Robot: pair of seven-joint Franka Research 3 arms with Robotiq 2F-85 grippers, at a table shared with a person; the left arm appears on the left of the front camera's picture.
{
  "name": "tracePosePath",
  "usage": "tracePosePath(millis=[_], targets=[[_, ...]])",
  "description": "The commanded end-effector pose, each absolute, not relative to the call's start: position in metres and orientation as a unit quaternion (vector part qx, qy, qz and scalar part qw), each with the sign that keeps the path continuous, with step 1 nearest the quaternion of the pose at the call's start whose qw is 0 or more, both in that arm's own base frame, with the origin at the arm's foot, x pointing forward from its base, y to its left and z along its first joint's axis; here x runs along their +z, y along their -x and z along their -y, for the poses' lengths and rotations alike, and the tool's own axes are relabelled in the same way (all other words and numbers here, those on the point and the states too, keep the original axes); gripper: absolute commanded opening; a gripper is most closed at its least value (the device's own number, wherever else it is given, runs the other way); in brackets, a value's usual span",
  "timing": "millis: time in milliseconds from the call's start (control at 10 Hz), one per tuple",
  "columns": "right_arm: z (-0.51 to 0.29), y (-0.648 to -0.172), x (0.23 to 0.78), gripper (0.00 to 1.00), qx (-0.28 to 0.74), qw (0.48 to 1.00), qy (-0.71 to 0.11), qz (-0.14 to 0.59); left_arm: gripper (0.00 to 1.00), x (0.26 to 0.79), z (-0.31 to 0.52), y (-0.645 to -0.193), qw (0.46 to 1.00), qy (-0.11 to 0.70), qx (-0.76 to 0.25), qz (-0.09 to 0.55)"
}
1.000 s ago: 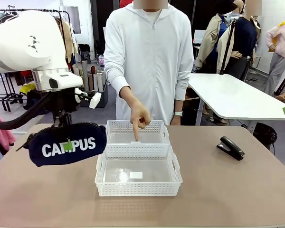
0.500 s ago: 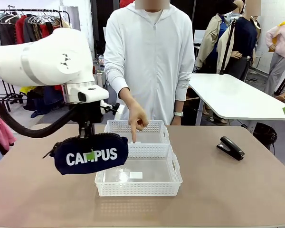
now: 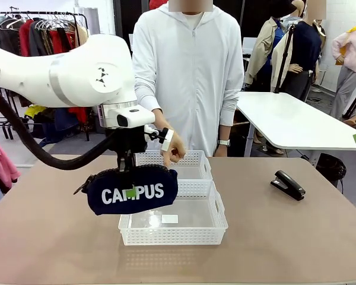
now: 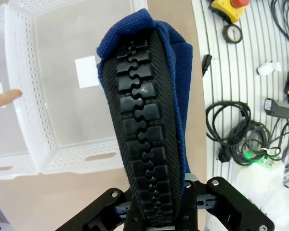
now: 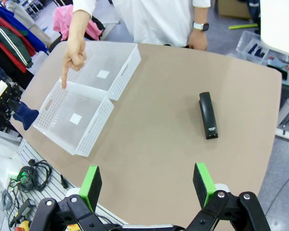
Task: Distribute items into two baskets.
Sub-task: Place the picked Pencil pouch into the Organizing basket as instructed by the person.
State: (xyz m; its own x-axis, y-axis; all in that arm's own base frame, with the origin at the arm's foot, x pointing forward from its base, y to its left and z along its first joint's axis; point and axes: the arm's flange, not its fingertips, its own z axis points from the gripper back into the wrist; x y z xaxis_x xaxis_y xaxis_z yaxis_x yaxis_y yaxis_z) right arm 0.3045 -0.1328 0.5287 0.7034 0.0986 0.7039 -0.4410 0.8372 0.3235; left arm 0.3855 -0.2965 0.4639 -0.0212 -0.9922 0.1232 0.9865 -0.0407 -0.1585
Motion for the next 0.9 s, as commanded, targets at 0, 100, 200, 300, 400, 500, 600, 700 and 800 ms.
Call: tracePosePath(millis=[0, 100, 200, 300, 400, 500, 600, 700, 800], targets=[[0.132, -0.305, 0.531, 1.0, 0.154, 0.884, -0.253, 0.363, 0.0, 0.458, 0.312, -0.394, 0.698, 0.091, -0.71, -0.008], [0.132, -0.305, 0.531, 1.0, 0.154, 0.884, -0.253, 0.363, 0.0, 0.454, 0.319, -0.396, 0.698, 0.087, -0.711, -0.01], [0.132, -0.305, 0.531, 1.0, 0.154, 0.884, -0.253, 0.363, 0.0, 0.451, 0.326, -0.398, 0.696, 0.088, -0.713, -0.011], [0.132, -0.305, 0.531, 1.0, 0.154, 0.884, -0.253, 0.363, 0.0, 0.449, 0.332, -0.4, 0.696, 0.084, -0.713, -0.008], [0.132, -0.305, 0.531, 1.0, 0.154, 0.884, -0.253, 0.363, 0.0, 0.447, 0.338, -0.401, 0.695, 0.08, -0.714, -0.006], [0.132, -0.305, 0.531, 1.0, 0.154, 0.884, -0.253, 0.363, 0.0, 0.445, 0.345, -0.402, 0.695, 0.076, -0.715, -0.001], [0.132, -0.305, 0.531, 1.0, 0.154, 0.884, -0.253, 0.363, 0.0, 0.443, 0.352, -0.404, 0.695, 0.073, -0.716, 0.003], [0.132, -0.305, 0.531, 1.0, 0.154, 0.884, -0.253, 0.363, 0.0, 0.441, 0.358, -0.406, 0.693, 0.071, -0.717, 0.007], [0.132, -0.305, 0.531, 1.0, 0.154, 0.884, -0.253, 0.363, 0.0, 0.439, 0.363, -0.409, 0.693, 0.066, -0.718, 0.009]])
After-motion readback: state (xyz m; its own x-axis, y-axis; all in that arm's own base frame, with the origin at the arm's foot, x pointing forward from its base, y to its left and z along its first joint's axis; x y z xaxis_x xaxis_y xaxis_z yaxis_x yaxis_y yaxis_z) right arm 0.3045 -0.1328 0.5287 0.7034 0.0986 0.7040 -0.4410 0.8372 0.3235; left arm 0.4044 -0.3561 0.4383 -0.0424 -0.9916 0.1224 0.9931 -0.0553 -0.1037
